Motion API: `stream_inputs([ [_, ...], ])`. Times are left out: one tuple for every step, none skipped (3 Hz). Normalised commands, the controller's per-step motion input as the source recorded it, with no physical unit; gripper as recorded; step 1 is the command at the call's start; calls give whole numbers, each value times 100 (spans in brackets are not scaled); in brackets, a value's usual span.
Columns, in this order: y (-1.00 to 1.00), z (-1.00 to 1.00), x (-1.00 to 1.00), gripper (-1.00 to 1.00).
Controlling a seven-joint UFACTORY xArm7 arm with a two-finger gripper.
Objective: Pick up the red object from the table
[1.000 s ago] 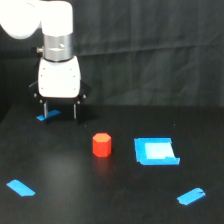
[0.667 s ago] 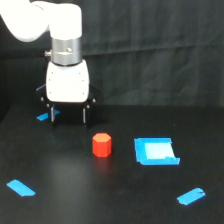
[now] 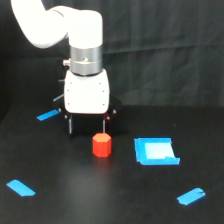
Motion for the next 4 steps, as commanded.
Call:
stream_inputs([
  [-78, -32, 55, 100],
  [-58, -22, 9, 98],
  [-34, -18, -6, 51],
  [-8, 3, -4, -84],
])
